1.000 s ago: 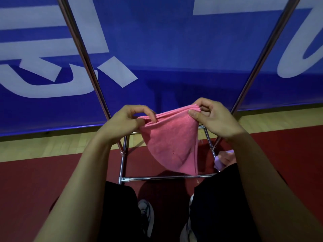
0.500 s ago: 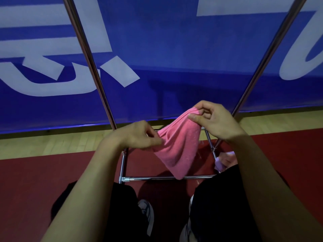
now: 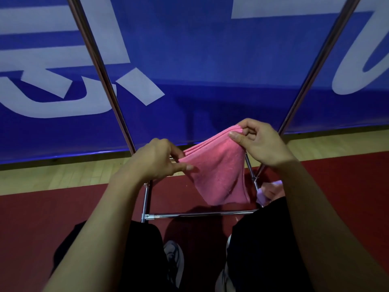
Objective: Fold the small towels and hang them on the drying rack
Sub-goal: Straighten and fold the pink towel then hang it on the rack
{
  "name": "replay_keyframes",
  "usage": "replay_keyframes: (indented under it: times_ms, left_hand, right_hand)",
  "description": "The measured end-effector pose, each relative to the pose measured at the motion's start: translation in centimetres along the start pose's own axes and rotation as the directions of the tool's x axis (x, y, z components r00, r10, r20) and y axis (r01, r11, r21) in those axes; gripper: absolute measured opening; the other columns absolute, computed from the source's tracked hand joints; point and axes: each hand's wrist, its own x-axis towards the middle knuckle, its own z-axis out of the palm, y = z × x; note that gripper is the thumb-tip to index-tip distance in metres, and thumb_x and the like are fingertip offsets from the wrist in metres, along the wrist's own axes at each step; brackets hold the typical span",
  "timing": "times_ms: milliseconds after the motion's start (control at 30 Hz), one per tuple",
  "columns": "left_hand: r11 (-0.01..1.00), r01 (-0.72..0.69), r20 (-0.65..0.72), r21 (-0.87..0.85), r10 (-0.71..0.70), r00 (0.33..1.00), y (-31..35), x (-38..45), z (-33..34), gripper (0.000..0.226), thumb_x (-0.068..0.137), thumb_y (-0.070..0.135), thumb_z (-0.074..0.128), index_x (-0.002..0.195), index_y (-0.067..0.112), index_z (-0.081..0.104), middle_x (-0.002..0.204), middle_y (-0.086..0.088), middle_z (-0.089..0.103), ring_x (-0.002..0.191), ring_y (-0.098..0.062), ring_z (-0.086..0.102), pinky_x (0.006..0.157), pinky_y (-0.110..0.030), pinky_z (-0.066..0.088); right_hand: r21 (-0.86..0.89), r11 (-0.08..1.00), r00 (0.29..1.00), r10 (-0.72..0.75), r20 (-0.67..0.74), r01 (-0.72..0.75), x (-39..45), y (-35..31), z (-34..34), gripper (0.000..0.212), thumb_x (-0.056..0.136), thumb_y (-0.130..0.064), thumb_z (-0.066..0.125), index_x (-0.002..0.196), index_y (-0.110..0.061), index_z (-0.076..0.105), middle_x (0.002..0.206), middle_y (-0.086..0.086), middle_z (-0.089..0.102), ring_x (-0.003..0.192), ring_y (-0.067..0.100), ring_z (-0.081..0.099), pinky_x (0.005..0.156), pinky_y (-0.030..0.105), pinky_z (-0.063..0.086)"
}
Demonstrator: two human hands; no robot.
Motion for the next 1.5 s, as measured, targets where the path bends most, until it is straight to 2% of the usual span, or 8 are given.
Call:
replay_keyframes:
  times_ms: [200,433,667,867,1033,1133,1333,1500]
  left_hand:
    - [0.983,-0.075,-0.388,-0.17,0.003,0.922,0.4,-0.1,-0.1,0.055,0.078,0.074,0.07,0.067,0.021,0.064,0.06,0.004,0.067,0.059,-0.014,0.066,0.059,-0.041,0.055]
    - [0.942,-0.255,-0.498,-0.218,0.117,0.859,1.0,-0.5,-0.1,0.028,0.09,0.039,0.08,0.085,0.02,0.061,0.076,0.001,0.073,0.066,-0.015,0.074,0.06,-0.042,0.061]
    - [0.776,-0.256,-0.455,-0.577,-0.045,0.889,2.2,-0.6,-0.5,0.029,0.102,0.03,0.066,0.129,0.03,0.056,0.096,-0.017,0.066,0.086,-0.027,0.072,0.071,-0.044,0.065]
    - [0.754,-0.131,-0.392,-0.644,-0.179,0.902,2.3,-0.7,-0.8,0.013,0.107,0.035,0.056,0.114,0.028,0.065,0.104,0.007,0.073,0.086,-0.014,0.069,0.076,-0.052,0.061]
    - [0.227,0.004,-0.087,-0.974,-0.391,0.916,2.3,-0.2,-1.1,0.027,0.103,0.028,0.064,0.126,0.017,0.07,0.1,-0.001,0.074,0.086,-0.018,0.064,0.067,-0.033,0.054]
    - [0.09,0.052,0.016,-0.995,-0.363,0.932,1.8,0.1,-1.2,0.03,0.104,0.028,0.061,0.125,0.01,0.072,0.103,-0.008,0.072,0.088,-0.02,0.062,0.074,-0.031,0.054]
    - [0.317,0.354,0.331,-0.88,-0.125,0.935,2.0,-0.6,-1.0,0.087,0.077,0.077,0.063,0.139,0.016,0.06,0.126,-0.017,0.066,0.111,-0.035,0.065,0.092,-0.045,0.055]
    - [0.161,0.283,0.266,-0.946,-0.117,0.957,2.8,-0.8,-1.1,0.068,0.081,0.019,0.081,0.144,0.016,0.055,0.117,-0.006,0.073,0.084,-0.018,0.074,0.065,-0.03,0.063]
  right_hand:
    - [0.035,0.999,0.998,0.013,-0.065,-0.011,0.4,0.5,0.1,0.009,0.095,-0.033,0.072,0.094,-0.025,0.068,0.078,0.002,0.061,0.075,0.016,0.059,0.076,0.043,0.054]
    - [0.168,0.985,0.996,-0.021,-0.088,0.035,-0.1,-1.1,0.2,0.011,0.099,-0.029,0.067,0.102,-0.019,0.064,0.099,0.007,0.074,0.092,0.015,0.073,0.083,0.031,0.056]
    - [0.21,0.977,0.993,-0.015,-0.114,0.039,-0.6,-2.1,0.9,0.016,0.104,-0.038,0.056,0.104,-0.022,0.055,0.085,-0.002,0.065,0.078,0.01,0.061,0.075,0.039,0.051]
    - [0.204,0.979,0.994,0.032,-0.102,-0.01,-1.0,-2.9,1.6,0.019,0.104,-0.041,0.055,0.106,-0.022,0.056,0.085,0.0,0.064,0.076,0.013,0.062,0.071,0.038,0.052]
    - [0.574,0.808,0.983,0.183,-0.031,-0.132,-0.7,-3.8,3.2,0.015,0.107,-0.025,0.051,0.112,-0.012,0.058,0.097,0.001,0.067,0.082,0.008,0.067,0.077,0.028,0.056]
    - [0.737,0.64,0.962,0.267,0.052,-0.217,-0.7,-4.3,3.7,0.021,0.107,-0.024,0.051,0.117,-0.008,0.061,0.092,0.003,0.07,0.078,0.009,0.069,0.07,0.025,0.059]
    - [0.807,0.529,0.94,0.331,0.088,-0.262,-0.5,-4.8,3.4,0.041,0.104,-0.029,0.058,0.13,0.002,0.063,0.098,0.01,0.075,0.088,0.019,0.073,0.075,0.031,0.059]
    - [0.812,0.509,0.923,0.373,0.092,-0.287,-0.2,-4.5,2.7,0.041,0.102,-0.031,0.061,0.126,0.002,0.065,0.092,0.01,0.074,0.083,0.019,0.072,0.071,0.032,0.059]
